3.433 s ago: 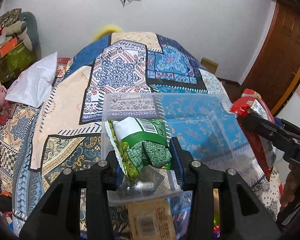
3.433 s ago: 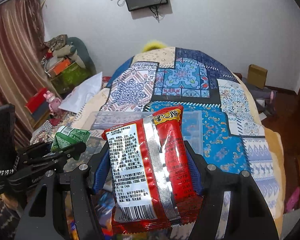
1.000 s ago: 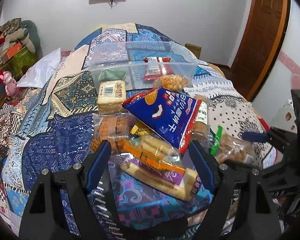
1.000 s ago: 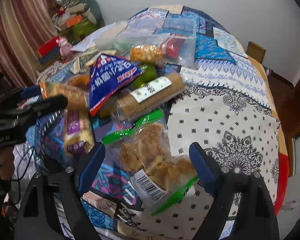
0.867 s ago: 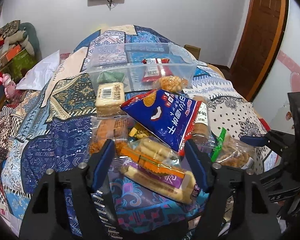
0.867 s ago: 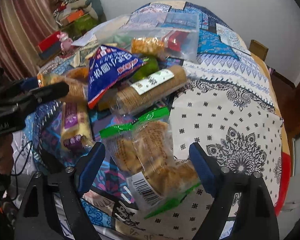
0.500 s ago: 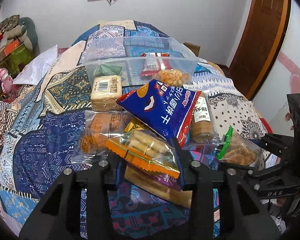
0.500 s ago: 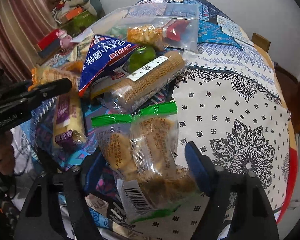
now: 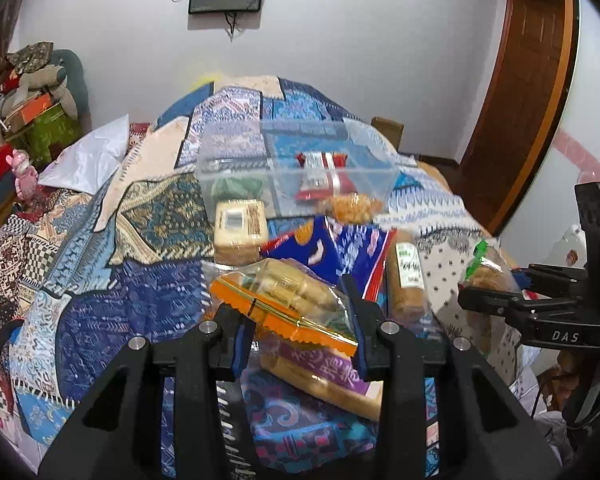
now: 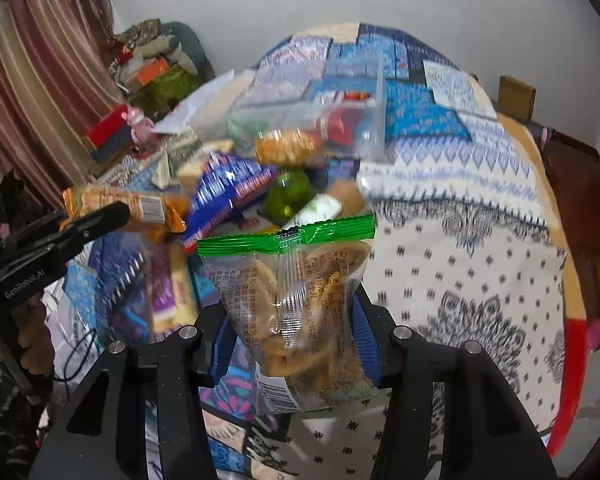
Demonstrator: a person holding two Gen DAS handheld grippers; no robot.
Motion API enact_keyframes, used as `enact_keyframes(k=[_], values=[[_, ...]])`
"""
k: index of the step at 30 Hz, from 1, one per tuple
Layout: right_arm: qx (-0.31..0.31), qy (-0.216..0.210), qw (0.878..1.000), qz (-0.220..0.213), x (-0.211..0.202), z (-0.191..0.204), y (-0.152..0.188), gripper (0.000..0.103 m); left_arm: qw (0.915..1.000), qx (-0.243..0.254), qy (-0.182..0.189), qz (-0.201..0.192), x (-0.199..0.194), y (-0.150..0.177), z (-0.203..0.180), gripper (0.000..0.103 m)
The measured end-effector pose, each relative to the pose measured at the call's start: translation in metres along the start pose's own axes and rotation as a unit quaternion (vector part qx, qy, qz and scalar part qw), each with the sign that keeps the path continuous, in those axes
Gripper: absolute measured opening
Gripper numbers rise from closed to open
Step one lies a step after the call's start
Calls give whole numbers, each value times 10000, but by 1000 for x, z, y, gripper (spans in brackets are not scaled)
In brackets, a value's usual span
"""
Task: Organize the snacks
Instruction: 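Carry both cookie bags into the clear box and release them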
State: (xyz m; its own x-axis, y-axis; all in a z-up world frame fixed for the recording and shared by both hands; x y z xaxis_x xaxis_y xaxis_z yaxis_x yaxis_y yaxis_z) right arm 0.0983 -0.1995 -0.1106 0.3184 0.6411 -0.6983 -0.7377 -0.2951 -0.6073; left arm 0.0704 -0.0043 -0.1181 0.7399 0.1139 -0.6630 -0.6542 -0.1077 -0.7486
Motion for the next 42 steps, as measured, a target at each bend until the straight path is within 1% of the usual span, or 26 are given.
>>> enact_keyframes(k=[7,13,24,29,32,36,42], values=[[-213,-38,9993,-312,-7,11,-31,47,9996,-134,-9,-228,-6,-21,11,39],[-310,-90,9979,-562,-8,19,-56,47,9992,-117,-125,-348,-1,-40,17,39],[-302,-190,9944,-993,2,21,-113,47,9983,-165,-130,-535,27,-92,31,39],[-324,-165,9930,-1125,11,19,-139,47,9977,-153,-223,-616,47,-114,33,39],[-313,-150,9928,-1150,21,15,-154,47,9979,-172,-234,-584,62,-125,35,39],[-273,-148,9934,-1106,36,8,-171,47,9985,-218,-227,-450,89,-138,38,39],[-204,-110,9950,-967,66,-4,-189,47,9994,-283,-187,-105,131,-149,43,39]])
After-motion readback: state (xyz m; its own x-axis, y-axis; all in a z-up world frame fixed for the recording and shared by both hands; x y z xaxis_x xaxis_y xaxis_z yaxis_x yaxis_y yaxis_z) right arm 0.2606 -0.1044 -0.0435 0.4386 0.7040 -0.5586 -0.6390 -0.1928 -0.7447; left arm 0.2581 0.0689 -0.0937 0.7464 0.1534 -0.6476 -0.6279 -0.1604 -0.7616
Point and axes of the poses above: each gripper's, at about its wrist camera, not at the fingertips, and x roughly the way its jaws point, z to its left, y to its underside, the point moved 1 cm from there along x, roughly the way its jaws point, and after that the axes turned 11 degrees about -y, right-handed, at the moved point
